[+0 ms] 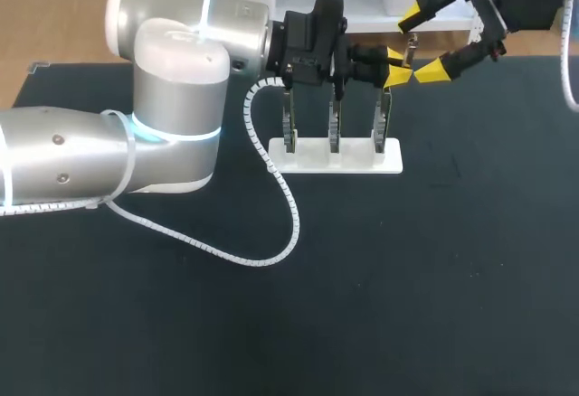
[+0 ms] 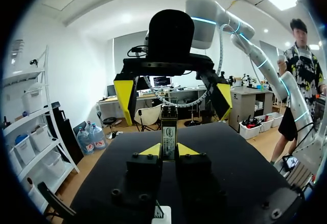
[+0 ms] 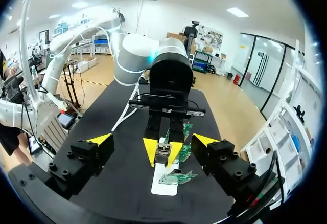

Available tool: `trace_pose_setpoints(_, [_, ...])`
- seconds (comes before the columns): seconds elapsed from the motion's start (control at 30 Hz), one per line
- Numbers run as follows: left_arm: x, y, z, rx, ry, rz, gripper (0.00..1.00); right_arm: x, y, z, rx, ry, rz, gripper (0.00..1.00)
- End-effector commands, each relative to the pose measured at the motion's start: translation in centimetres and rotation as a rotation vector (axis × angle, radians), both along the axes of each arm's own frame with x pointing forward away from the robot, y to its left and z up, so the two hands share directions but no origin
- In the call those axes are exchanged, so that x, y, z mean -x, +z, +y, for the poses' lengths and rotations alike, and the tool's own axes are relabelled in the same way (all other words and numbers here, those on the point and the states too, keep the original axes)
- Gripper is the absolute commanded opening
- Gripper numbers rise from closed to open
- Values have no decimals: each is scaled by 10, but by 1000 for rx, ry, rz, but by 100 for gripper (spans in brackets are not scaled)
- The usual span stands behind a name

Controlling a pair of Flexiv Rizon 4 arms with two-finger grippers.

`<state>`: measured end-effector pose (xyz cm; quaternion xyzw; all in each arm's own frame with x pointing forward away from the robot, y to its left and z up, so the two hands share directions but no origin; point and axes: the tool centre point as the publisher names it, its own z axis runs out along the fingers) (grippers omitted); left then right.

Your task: Pick up the optical module with the left hand, and insert it into the network port with the right hand.

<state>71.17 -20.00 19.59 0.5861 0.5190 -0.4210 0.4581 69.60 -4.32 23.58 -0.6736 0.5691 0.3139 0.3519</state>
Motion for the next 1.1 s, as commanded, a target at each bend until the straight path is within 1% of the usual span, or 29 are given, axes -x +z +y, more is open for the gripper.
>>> trace_pose_setpoints(0.03, [-2,1,-1,-6,-5,2,0,0,0,0,-1,0,-1,100])
trace_pose_setpoints(0.23, [-2,1,-1,-6,-5,2,0,-1,1,0,-7,-1,-4,100])
trace_pose_setpoints(0.53, [-2,1,-1,-6,-5,2,0,-2,4,-3,-48,-55,-14,100])
trace_pose_setpoints(1.1, [-2,1,-1,-6,-5,2,0,-1,7,1,-54,-42,-13,100])
